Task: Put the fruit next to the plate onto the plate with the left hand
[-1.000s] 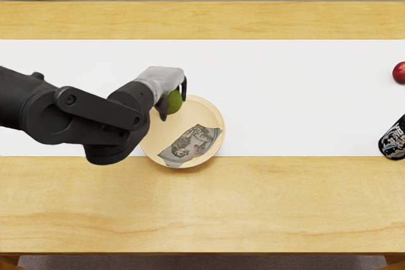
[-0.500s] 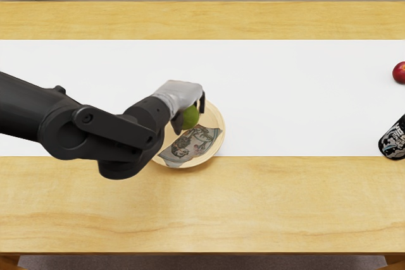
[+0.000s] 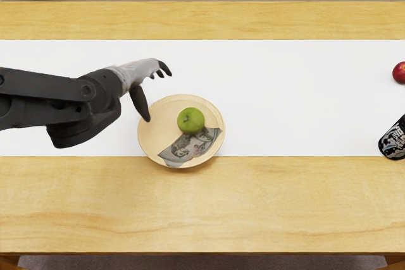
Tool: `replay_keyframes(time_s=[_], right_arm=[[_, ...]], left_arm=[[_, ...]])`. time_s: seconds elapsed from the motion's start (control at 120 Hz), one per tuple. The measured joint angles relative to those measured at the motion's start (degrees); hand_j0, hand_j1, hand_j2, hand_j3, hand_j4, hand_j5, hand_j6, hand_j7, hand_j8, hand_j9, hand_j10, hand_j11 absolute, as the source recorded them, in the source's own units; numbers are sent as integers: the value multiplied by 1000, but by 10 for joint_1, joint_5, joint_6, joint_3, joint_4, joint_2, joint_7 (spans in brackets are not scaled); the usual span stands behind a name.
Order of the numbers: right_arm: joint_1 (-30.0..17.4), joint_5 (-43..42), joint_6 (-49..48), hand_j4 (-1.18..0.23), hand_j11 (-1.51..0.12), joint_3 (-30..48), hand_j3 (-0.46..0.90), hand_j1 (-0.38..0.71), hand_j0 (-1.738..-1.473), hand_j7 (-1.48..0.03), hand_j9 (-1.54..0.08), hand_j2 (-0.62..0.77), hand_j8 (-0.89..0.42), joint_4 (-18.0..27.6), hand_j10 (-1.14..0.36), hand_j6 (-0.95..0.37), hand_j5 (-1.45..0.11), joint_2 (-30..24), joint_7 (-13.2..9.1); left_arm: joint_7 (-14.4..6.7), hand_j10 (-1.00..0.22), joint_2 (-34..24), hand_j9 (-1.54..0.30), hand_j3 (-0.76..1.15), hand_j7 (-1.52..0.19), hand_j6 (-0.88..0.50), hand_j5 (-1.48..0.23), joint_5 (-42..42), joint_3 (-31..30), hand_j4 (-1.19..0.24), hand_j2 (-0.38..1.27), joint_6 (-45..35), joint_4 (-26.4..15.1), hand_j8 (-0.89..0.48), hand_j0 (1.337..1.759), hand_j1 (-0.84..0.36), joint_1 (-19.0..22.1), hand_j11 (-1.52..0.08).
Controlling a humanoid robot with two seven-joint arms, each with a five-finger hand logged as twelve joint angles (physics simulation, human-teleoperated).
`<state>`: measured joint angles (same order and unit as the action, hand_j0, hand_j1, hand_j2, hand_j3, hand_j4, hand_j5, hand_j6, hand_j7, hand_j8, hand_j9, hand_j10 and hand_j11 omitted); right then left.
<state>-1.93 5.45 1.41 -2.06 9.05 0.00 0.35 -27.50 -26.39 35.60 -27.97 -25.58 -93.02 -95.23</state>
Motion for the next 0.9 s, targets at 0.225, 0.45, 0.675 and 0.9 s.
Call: replay_keyframes(time_s=[0.225, 0.45, 0.675, 0.9], right_arm=[[0, 0, 0, -33, -43, 0, 0, -310, -1658, -43, -43, -7, -33, 0, -33, -33, -43, 0, 0], [0, 0, 0, -33, -43, 0, 0, -310, -1658, -43, -43, -7, -33, 0, -33, -33, -43, 0, 0], [0, 0, 0, -33, -43, 0, 0, -310, -1658, -43, -43, -7, -33, 0, -33, -33, -43, 0, 0], [0, 0, 0, -33, -43, 0, 0, -310, -1658, -43, -43, -7, -33, 0, -33, -33, -43, 0, 0]], left_arm=[[6, -265, -176, -344, 0, -344, -263, -344, -19, 274, -266, 57, 250, -1, -263, 1658, 38, 181, -344], [23, -260, -200, -337, 0, -337, -260, -337, -126, 526, -261, 54, 532, 92, -260, 1658, 42, 335, -336], [25, -258, -220, -334, 0, -334, -258, -334, -228, 643, -258, 53, 598, 205, -258, 1658, 42, 427, -334], [25, -256, -233, -333, 0, -333, -257, -333, -278, 690, -257, 53, 605, 246, -256, 1658, 43, 472, -333]])
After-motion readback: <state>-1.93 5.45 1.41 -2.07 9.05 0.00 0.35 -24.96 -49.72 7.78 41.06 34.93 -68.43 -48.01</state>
